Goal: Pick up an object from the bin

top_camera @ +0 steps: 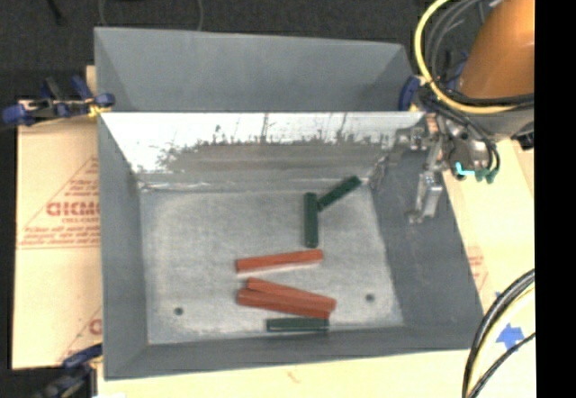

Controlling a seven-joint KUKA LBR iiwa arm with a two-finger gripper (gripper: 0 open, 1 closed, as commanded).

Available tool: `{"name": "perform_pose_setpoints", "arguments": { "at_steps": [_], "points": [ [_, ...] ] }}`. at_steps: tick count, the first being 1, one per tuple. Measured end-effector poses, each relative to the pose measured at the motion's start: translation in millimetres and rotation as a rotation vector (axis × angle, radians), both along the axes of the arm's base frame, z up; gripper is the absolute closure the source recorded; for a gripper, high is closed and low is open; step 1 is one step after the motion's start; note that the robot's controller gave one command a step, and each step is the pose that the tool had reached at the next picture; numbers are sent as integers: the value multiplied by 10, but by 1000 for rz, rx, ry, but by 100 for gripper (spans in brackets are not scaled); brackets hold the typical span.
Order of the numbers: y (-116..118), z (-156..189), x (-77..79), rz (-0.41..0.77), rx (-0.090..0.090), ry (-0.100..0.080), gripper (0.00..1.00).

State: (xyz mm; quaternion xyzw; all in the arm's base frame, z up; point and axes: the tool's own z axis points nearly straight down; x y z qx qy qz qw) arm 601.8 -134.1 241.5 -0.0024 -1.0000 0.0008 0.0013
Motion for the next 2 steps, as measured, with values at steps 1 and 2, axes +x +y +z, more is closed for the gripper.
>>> {"name": "perform_pose_setpoints", "arguments": {
  "at_steps": [1,2],
  "points": [
    [144,-851,381,21,1,-2,0],
    [537,-1720,521,202,0,-2,0]
  ]
}}
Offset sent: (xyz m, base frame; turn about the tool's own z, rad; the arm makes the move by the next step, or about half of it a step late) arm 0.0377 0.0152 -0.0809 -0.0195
